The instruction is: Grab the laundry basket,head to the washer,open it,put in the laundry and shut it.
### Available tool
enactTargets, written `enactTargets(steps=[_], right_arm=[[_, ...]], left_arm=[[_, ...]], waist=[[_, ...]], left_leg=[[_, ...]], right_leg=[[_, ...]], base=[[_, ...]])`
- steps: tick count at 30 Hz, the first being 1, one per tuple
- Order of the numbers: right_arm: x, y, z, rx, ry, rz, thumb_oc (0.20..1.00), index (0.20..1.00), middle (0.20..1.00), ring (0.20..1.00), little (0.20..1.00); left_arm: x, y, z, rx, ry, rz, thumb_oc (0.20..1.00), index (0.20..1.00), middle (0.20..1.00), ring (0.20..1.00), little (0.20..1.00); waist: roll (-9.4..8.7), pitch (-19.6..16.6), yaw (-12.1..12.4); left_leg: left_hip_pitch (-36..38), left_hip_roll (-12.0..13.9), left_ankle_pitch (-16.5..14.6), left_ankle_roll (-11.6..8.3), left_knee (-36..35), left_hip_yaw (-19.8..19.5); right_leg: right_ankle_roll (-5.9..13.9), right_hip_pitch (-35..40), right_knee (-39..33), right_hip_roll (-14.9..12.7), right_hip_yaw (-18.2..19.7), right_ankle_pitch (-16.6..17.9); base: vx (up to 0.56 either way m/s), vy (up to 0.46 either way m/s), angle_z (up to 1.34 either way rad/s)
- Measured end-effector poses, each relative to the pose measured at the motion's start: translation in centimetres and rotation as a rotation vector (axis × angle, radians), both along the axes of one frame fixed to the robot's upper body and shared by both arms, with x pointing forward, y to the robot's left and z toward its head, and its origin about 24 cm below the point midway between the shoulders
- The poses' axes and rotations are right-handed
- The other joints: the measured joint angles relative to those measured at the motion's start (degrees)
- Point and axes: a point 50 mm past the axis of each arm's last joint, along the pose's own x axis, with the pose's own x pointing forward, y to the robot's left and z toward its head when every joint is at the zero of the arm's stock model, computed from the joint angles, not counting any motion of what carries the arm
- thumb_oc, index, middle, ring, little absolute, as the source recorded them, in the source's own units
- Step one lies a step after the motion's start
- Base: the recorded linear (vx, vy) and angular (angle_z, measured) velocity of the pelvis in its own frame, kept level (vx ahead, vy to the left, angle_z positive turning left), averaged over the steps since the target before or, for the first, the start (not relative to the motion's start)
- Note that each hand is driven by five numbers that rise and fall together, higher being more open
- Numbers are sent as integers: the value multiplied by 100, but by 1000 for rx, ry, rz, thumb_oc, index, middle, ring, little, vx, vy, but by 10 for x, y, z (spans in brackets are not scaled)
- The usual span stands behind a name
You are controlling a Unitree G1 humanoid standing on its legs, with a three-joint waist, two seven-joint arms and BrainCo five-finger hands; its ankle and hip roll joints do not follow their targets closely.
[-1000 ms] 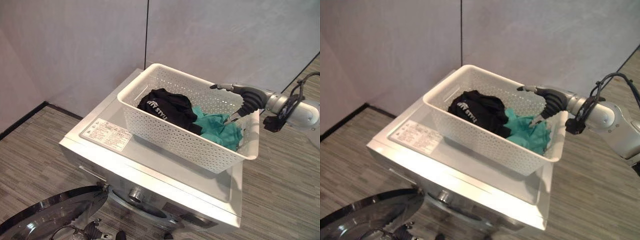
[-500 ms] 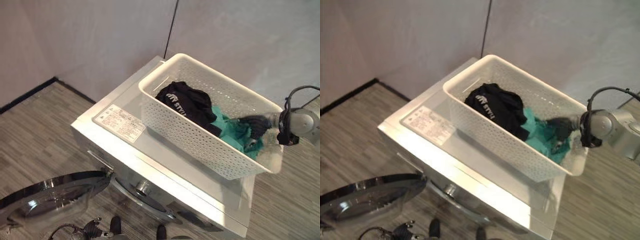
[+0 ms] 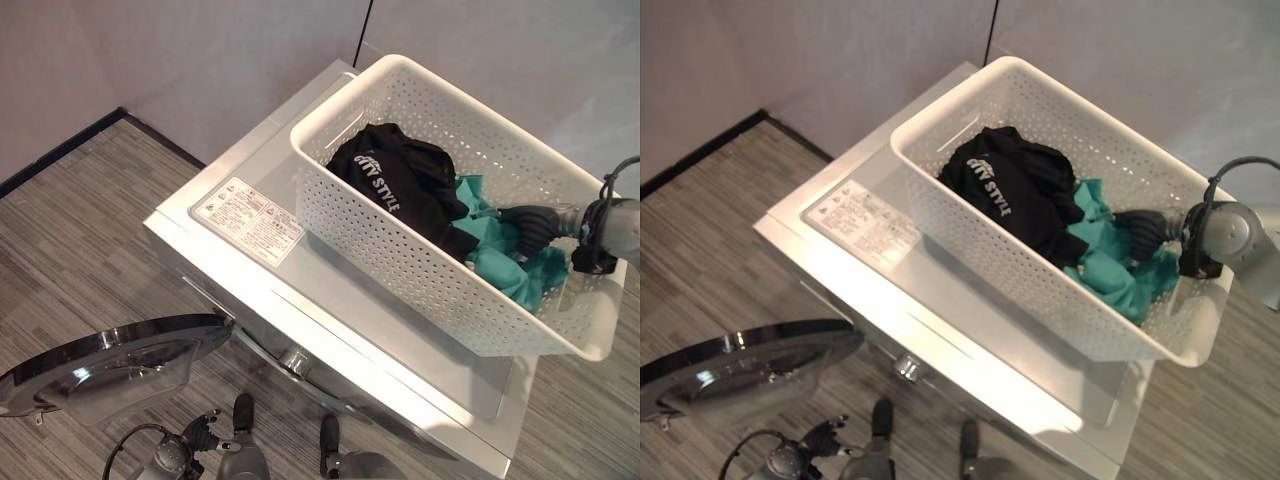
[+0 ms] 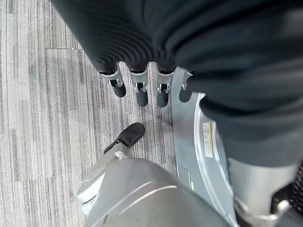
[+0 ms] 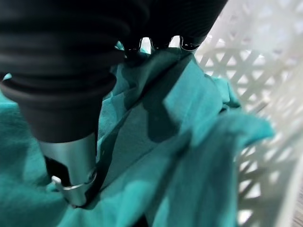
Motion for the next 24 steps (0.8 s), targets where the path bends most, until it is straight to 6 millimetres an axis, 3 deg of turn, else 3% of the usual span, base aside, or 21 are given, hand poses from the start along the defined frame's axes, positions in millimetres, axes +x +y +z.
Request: enactTargets(steps=[8,15,21,24], right_arm=[[4,2,16,81,-135,-16,200,200,200,200,200],[-3,17,15,208,-154,47,200,200,200,200,200],[-9,6,67,363,-408,29,200,200,200,200,200],[-16,-6,104,439,-589,5,200,200,200,200,200]], left_arm=[[3,1,2,8,-9,-2,1000,1000,1000,1000,1000],[6,0,3,1,-22,6,1000,1000,1000,1000,1000],[10,-7,4,-25,-44,-3,1000,1000,1000,1000,1000],[6,-11,-1,-41,-25,7,1000,1000,1000,1000,1000]], waist=[[55,27,10],[127,4,-56],[195,-53,-175],[223,-312,-236]], left_leg=[[-81,-8,49,20,23,-3],[166,-8,10,73,23,17],[365,-9,-34,121,9,36],[401,-13,-53,123,-2,90]], right_leg=[[1,-72,31,-7,-11,53],[1,160,32,-9,-2,53],[1,345,32,-14,17,50],[-5,359,31,-28,46,44]], base=[[2,2,0],[25,15,-2],[7,5,-1],[24,11,-7]])
